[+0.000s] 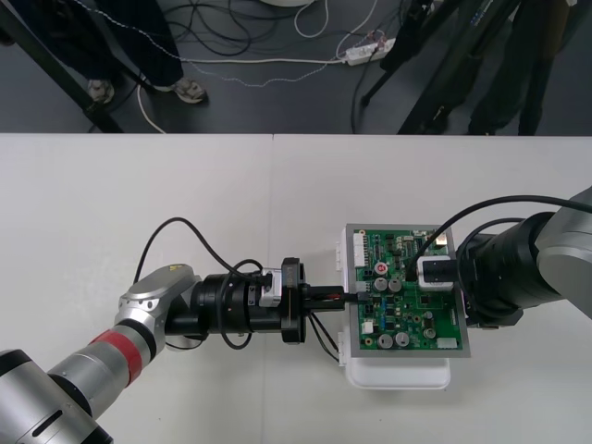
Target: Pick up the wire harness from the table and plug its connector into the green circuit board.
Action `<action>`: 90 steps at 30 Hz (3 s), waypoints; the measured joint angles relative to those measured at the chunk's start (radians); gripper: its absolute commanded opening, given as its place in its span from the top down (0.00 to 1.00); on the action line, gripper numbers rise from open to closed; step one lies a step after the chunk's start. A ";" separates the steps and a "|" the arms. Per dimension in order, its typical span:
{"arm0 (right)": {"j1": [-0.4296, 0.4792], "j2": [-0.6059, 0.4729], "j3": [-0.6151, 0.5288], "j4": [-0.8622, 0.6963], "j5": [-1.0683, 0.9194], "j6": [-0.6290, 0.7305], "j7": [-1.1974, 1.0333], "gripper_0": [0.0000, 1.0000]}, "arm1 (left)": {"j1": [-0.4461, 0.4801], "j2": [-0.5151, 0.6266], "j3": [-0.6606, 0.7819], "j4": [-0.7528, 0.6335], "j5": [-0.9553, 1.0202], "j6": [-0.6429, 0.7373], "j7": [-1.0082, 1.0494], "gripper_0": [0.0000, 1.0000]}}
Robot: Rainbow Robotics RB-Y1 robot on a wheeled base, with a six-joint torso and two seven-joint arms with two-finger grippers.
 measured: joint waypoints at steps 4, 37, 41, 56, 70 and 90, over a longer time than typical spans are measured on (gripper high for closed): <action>0.000 0.000 0.000 0.000 0.000 0.000 0.000 0.00 | 0.000 0.000 0.000 0.000 0.000 0.000 0.000 1.00; 0.000 0.000 0.000 0.000 0.000 0.006 0.028 0.00 | -0.008 -0.010 0.000 -0.005 -0.007 0.019 0.000 1.00; 0.000 0.000 0.000 0.000 0.000 0.006 0.028 0.00 | -0.012 -0.010 0.000 -0.005 -0.014 0.019 0.000 1.00; 0.000 -0.001 0.000 0.001 0.000 0.006 0.028 0.00 | -0.017 -0.010 0.000 -0.005 -0.020 0.019 -0.001 1.00; 0.000 -0.001 0.000 0.001 0.000 0.006 0.028 0.00 | -0.019 -0.010 0.000 -0.005 -0.021 0.021 -0.001 0.38; 0.000 -0.002 0.000 0.001 -0.002 0.012 0.028 0.00 | -0.024 0.011 0.000 -0.011 -0.014 0.032 -0.001 0.35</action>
